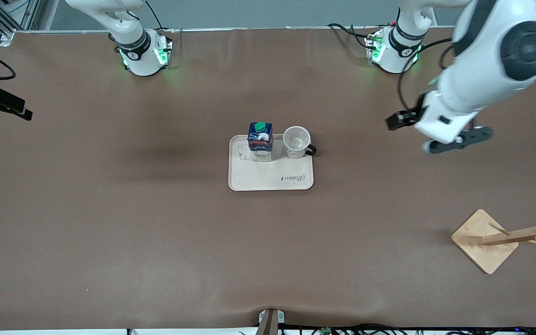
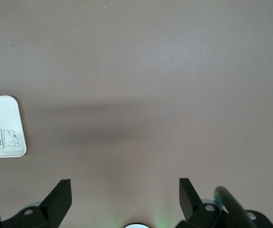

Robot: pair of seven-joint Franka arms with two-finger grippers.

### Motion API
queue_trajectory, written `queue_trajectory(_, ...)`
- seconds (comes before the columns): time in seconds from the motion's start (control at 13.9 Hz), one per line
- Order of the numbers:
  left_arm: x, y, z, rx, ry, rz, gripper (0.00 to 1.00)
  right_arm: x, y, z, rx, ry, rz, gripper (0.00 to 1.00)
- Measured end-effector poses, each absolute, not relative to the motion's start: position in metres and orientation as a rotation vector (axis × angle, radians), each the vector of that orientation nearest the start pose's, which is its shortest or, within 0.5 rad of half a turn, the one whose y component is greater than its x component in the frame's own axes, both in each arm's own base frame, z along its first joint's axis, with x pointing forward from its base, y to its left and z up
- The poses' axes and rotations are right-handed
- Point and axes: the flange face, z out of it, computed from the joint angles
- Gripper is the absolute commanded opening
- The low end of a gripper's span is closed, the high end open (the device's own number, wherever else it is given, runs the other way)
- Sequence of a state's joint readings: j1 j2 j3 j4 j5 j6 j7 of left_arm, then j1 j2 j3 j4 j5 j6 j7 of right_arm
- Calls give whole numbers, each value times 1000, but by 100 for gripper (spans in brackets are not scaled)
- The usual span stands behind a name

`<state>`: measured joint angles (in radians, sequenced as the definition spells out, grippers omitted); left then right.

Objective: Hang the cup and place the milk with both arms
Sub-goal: 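Lower the left gripper over the white mug's rim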

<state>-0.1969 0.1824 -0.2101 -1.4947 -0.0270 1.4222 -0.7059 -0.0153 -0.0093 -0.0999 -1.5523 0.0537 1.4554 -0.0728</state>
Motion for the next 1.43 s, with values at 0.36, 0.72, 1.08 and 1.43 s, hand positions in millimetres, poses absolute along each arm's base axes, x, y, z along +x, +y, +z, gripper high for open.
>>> queue_trajectory(0.36,519,-334,493,-2939,-620,360,100,537,-56,629,-3076,59,127,100)
queue_trajectory(0.72,491,-390,427,-2881,-757,340,100,537,-56,629,-3076,59,127,100)
queue_trajectory(1.08,459,-412,363,-2829,-867,321,100,536,-56,629,-3076,59,127,100)
queue_trajectory(1.43,431,-438,315,-2738,-988,322,100,536,-56,629,-3076,59,127,100)
